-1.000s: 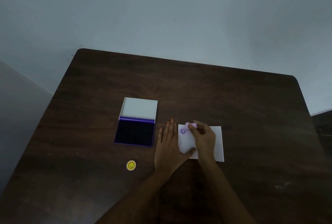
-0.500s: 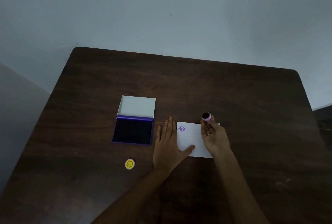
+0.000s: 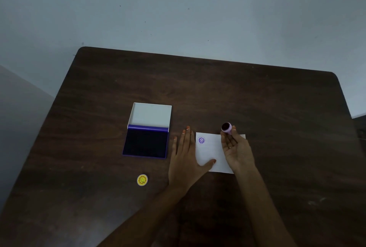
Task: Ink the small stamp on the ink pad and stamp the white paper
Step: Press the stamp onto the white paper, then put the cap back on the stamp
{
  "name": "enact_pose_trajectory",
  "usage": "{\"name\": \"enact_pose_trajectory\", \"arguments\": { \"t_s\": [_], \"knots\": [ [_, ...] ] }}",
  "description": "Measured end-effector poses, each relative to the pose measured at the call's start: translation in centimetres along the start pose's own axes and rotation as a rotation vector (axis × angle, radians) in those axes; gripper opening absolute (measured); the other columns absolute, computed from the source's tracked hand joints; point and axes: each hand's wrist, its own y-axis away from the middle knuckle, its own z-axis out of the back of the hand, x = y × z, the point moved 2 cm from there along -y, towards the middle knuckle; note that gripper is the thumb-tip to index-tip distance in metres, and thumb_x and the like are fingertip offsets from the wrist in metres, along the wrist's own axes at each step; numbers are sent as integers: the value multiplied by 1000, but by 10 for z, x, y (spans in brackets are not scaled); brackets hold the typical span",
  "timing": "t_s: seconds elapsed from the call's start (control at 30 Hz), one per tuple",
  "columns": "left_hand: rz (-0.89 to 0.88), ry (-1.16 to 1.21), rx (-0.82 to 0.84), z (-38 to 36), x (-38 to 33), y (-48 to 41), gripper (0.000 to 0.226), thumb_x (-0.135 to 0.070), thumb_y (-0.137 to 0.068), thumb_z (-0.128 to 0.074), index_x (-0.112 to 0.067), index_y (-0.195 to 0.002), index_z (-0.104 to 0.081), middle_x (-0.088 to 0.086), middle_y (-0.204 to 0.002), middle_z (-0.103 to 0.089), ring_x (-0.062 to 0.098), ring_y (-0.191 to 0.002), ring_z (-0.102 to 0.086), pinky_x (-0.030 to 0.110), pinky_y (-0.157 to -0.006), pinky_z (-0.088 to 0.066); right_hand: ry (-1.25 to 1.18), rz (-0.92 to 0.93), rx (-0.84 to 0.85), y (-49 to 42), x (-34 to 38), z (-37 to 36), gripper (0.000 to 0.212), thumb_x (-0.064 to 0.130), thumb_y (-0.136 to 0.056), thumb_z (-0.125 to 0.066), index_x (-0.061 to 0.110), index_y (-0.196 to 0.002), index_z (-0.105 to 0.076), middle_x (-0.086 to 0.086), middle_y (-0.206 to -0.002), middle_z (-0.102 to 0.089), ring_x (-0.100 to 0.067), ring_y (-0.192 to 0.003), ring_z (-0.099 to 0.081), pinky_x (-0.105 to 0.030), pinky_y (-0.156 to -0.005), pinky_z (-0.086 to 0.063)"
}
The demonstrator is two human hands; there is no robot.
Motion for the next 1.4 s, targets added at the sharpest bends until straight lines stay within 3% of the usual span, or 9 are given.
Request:
{"name": "enact_pose_trajectory", "arguments": {
  "t_s": [0.13, 0.37, 0.5, 0.63, 0.87, 1.07, 1.23, 1.4],
  "knots": [
    [-1, 6, 0, -2, 2, -1, 106, -79, -67, -41, -19, -143, 2, 4, -156, -5, 14, -140, 0, 29, -107, 14, -20, -1, 9, 2, 1, -1, 8, 8, -84, -55, 9, -81, -62, -10, -88, -65, -17, -84, -62, -30, -70, -52],
    [-12, 11, -34, 0, 1, 2, 99, -78, -72, -32, -17, -143, -1, 6, -155, -7, 19, -142, -6, 31, -109, 10, -74, -55, 56, 19, 5, 0, 11, 10, -87, -52, 8, -82, -61, -10, -87, -64, -17, -83, -62, -29, -69, -51],
    [-16, 116, -32, 7, 0, 6, 92, -68, -79, -40, -17, -143, 3, 5, -155, -1, 12, -138, 6, 28, -110, 6, -146, -118, 115, 37, 7, 1, 15, 8, -85, -53, 5, -98, -59, -12, -91, -64, -17, -85, -61, -27, -70, -51],
    [-64, 271, -15, 19, -1, 12, 78, -50, -87, -46, -19, -143, -2, 2, -155, -1, 7, -137, 7, 26, -110, 2, -179, -153, 200, 58, 4, 1, 22, 8, -82, -54, 3, -104, -58, -12, -89, -67, -17, -82, -63, -23, -59, -57],
    [-153, 391, -186, 68, 22, 28, 43, -22, -91, -51, -20, -132, -40, -2, -146, -34, 2, -132, -18, 23, -108, -16, -246, -160, 348, 95, -11, -10, 16, 5, -86, -48, -1, -93, -60, -12, -74, -73, -16, -66, -68, -21, -55, -57],
    [-73, 372, -219, 101, 89, 63, 29, -19, -89, -54, -22, -118, -51, 1, -126, -53, 4, -118, -40, 22, -98, -29, -203, -185, 369, 116, -45, -19, 21, 4, -74, -54, -1, -94, -59, -13, -80, -68, -17, -73, -61, -21, -55, -55],
    [-142, 276, -66, 102, 123, 94, 34, -33, -84, -59, -25, -116, -51, -5, -122, -53, 4, -110, -43, 18, -92, -33, -162, -207, 306, 131, -80, -20, 14, 8, -84, -47, -1, -86, -58, -16, -90, -60, -20, -78, -55, -27, -68, -46],
    [-195, 47, 151, 90, 131, 105, 60, -40, -82, -57, -27, -135, -32, -1, -141, -36, 12, -124, -34, 26, -103, -30, -30, -168, 260, 140, -114, -15, 16, 7, -84, -52, 4, -96, -60, -15, -94, -62, -21, -85, -57, -27, -69, -46]
  ]
}}
